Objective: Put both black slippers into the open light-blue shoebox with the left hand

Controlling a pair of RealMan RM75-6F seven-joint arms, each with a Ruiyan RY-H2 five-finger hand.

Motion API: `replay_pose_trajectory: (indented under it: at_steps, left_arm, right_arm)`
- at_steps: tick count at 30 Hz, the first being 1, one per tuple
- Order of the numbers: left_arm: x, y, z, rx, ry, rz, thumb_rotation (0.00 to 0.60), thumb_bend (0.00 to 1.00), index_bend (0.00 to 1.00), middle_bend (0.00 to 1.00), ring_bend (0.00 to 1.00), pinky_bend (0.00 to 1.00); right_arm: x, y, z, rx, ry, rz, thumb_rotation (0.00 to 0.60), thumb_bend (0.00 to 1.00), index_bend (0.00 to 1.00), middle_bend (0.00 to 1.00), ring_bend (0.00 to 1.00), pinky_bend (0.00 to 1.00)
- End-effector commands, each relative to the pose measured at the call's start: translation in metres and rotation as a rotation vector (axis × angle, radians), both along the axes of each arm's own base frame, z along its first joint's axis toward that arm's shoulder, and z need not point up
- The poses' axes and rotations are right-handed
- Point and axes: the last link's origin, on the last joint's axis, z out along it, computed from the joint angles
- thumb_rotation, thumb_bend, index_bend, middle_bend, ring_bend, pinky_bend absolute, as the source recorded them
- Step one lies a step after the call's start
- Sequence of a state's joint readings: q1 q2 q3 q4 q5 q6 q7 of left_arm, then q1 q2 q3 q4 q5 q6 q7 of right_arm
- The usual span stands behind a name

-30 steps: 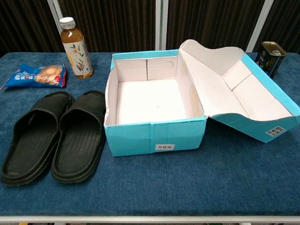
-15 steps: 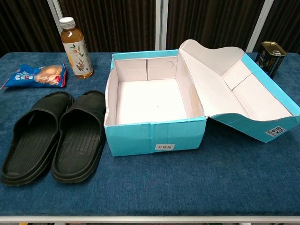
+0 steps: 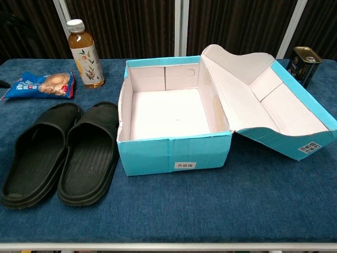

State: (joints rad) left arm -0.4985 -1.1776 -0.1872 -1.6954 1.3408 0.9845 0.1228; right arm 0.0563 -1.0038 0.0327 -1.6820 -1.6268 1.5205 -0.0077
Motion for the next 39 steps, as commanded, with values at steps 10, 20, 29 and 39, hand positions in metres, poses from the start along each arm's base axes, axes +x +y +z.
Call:
replay_pose_trajectory:
  at_steps: [10,20,29,39]
  left_arm:
    - [0.031,0.017,-0.078,-0.256,0.018,0.087,0.6,0.0,0.07,0.07,0.62,0.84]
    - [0.043,0.02,-0.105,-0.338,0.005,0.169,0.6,0.0,0.07,0.07,0.62,0.84]
    - [0.049,0.027,-0.119,-0.382,0.011,0.254,0.6,0.0,0.09,0.09,0.65,0.84]
    - [0.045,0.037,-0.131,-0.319,-0.019,0.306,0.6,0.02,0.43,0.44,0.83,0.86]
  right_arm:
    - [-0.002,-0.001,-0.004,0.028,0.005,-0.008,0.6,0.11,0.0,0.09,0.0,0.06]
    - [-0.002,-0.004,-0.003,0.027,0.004,-0.003,0.6,0.11,0.0,0.09,0.0,0.06]
    - [-0.005,-0.003,-0.003,0.027,-0.003,-0.009,0.6,0.11,0.0,0.09,0.0,0.06]
    - [-0.006,-0.003,-0.001,0.019,-0.007,-0.01,0.6,0.11,0.0,0.09,0.0,0.06]
